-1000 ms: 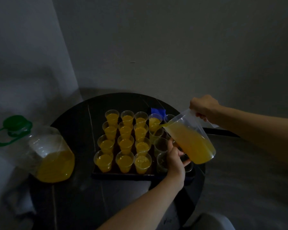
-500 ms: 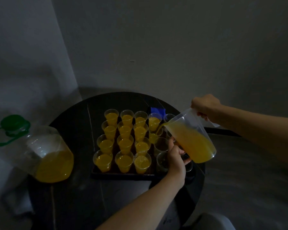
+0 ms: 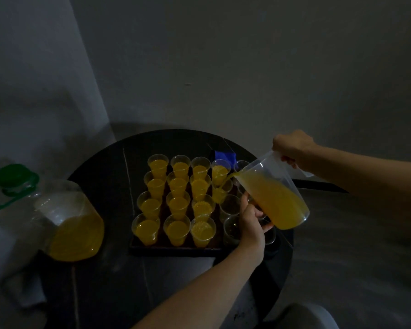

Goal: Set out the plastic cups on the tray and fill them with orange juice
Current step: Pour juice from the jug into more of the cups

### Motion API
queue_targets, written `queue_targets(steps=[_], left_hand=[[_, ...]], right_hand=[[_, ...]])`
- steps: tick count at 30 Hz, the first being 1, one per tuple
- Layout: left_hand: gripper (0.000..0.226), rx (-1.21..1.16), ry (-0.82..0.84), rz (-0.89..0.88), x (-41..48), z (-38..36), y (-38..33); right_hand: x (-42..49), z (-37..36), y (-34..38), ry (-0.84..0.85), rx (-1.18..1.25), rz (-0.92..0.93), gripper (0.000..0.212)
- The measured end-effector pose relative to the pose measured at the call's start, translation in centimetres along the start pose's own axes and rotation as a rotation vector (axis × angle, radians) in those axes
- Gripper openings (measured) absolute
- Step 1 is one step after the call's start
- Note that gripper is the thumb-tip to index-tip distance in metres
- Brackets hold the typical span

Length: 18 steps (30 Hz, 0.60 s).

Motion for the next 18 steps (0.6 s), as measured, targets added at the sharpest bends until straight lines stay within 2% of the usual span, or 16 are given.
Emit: queue_targets(steps=[18], left_hand=[[0.062, -0.011, 0.001, 0.007, 0.77, 0.24, 0.31]], right_hand=[[0.18, -0.2, 0.99, 0.006, -0.041, -0.01, 0.021]])
Point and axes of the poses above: each hand's wrist, its own x-axis towards the middle knuckle, its own z-axis out of the back of the hand, y = z × x, the point moved 3 cm from there along x, towards the middle knuckle, and after that the axes turned 8 degrees about -z, right-handed, at the moved point
